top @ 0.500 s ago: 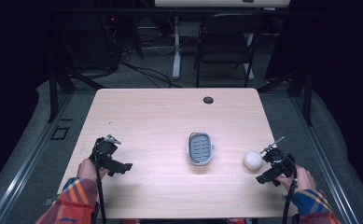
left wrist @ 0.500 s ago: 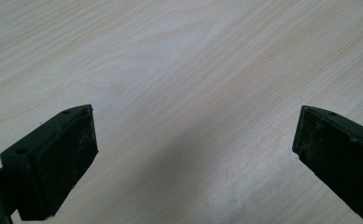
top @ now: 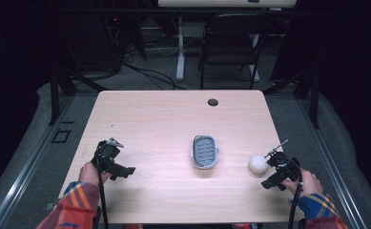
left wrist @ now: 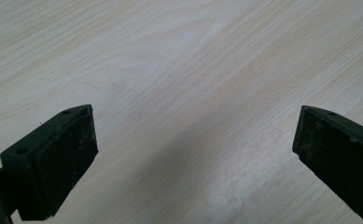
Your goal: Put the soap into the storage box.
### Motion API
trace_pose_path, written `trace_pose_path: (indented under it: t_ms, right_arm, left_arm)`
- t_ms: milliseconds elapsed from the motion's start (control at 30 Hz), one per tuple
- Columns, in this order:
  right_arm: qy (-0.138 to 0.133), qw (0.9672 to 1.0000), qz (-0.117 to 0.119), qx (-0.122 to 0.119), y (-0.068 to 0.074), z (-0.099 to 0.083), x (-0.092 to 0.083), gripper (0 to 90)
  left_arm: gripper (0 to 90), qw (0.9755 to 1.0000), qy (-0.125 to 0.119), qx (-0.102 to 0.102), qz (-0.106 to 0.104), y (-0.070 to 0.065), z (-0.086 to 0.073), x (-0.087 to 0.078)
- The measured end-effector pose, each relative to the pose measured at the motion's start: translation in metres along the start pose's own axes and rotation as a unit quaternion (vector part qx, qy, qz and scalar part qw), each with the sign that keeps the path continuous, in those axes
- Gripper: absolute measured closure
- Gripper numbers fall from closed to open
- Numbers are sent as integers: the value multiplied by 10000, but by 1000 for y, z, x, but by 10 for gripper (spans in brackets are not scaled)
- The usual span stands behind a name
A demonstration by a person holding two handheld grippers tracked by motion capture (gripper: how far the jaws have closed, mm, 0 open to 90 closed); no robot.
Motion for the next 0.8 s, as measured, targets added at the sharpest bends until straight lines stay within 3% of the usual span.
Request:
trace_pose_path:
  t_ms: [100, 133, 167, 233, 333, 367, 500, 533, 567, 600, 633, 700, 800]
  right_arm:
    - [6, 10000, 50, -2, 1, 0, 1, 0]
    - [-121, 9999, 53, 33, 1, 0, 3, 0]
    - [143, 9998, 5, -102, 0, 1, -1, 0]
    - [138, 9998, 12, -114, 0, 1, -1, 0]
    - [-31, 9999, 66, -107, 0, 2, -2, 4]
    - [-203, 9997, 95, -33, 1, 2, 0, 4]
    - [22, 9999, 3, -166, 0, 6, -6, 1]
    - [-243, 9997, 76, -48, 1, 6, -2, 0]
    - [236, 9993, -47, -280, -2, 8, -9, 0]
    - [210, 9992, -109, -315, -2, 9, -10, 0]
    - [-91, 9995, -172, -247, -1, 11, -7, 0]
    - [-204, 9995, -156, -206, 0, 11, -6, 0]
    - [-83, 9993, -225, -288, -3, 15, -10, 0]
  left_arm:
    - [0, 10000, 3, 3, 3, 0, 0, 0]
    - [0, 10000, 6, -2, 1, 0, 0, 0]
    - [0, 10000, 5, 0, -1, 0, 0, 0]
    - [0, 10000, 20, 19, -15, -1, 1, 0]
    - [0, 10000, 16, 4, 2, 0, 0, 0]
    - [0, 10000, 23, 3, -1, 0, 0, 0]
    - [0, 10000, 30, 8, -4, -1, 0, 1]
    - [0, 10000, 29, 8, -5, -1, 0, 1]
    - [0, 10000, 27, 6, -2, -1, 0, 1]
    - [0, 10000, 27, 6, -3, -1, 0, 0]
    - [0, 10000, 26, 5, -4, -1, 0, 0]
    - [0, 10000, 31, 5, 0, 0, 0, 1]
    - [0, 10000, 34, 29, -11, -1, 1, 1]
Point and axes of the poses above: each handheld gripper's, and its own axes: x roughly forward along the jaws, z roughly out of its top, y roughly to its left, the point moved 3 cm from there along x, roughly forward along the jaws, and after that the axes turned 15 degrees about z, right-handed, at the moved point
